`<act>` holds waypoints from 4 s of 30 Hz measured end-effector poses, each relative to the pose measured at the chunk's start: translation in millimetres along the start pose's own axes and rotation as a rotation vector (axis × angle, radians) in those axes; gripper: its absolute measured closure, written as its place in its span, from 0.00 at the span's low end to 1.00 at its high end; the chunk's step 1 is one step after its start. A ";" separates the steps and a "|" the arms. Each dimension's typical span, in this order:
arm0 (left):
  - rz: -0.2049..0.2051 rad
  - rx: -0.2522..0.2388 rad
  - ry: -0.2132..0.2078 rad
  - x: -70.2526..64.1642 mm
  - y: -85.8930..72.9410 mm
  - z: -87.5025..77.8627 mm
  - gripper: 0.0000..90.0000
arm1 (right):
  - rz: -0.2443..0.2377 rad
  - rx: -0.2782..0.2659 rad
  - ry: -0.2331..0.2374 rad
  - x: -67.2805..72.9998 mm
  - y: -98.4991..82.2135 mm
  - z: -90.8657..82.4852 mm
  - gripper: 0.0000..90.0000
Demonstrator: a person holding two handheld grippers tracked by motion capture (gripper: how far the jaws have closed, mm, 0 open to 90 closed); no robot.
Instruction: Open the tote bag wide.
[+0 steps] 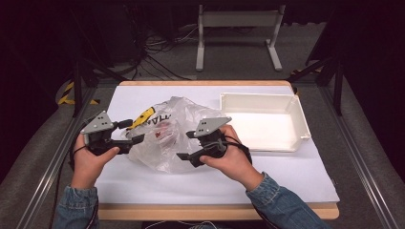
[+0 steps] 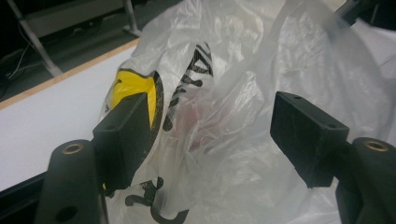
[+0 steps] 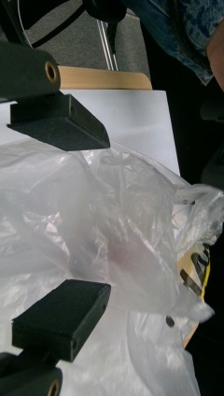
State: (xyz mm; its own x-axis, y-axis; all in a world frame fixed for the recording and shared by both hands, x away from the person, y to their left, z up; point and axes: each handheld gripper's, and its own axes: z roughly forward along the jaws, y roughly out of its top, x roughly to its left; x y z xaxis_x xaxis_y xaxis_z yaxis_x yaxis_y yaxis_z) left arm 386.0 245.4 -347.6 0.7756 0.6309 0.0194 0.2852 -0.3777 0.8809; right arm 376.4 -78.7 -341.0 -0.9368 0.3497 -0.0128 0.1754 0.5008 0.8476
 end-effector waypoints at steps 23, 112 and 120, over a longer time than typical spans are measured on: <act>-0.163 -0.041 0.013 17.4 -5.6 32.9 0.96 | -0.176 0.160 0.221 41.6 -27.1 66.7 0.86; -0.147 0.015 0.156 31.4 -30.0 64.3 0.86 | 0.051 0.027 -0.298 -95.9 -14.7 86.4 0.98; -0.179 0.070 0.172 43.6 -42.8 72.9 0.91 | 0.086 0.074 -0.309 -105.8 -15.1 103.5 0.99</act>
State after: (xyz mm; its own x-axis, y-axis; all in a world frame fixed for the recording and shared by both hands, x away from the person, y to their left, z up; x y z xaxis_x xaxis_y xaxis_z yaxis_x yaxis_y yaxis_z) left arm 448.6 239.6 -419.0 0.6035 0.7959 -0.0484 0.4526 -0.2919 0.8426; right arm 504.3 -41.3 -407.3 -0.7834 0.6112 -0.1125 0.2820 0.5110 0.8120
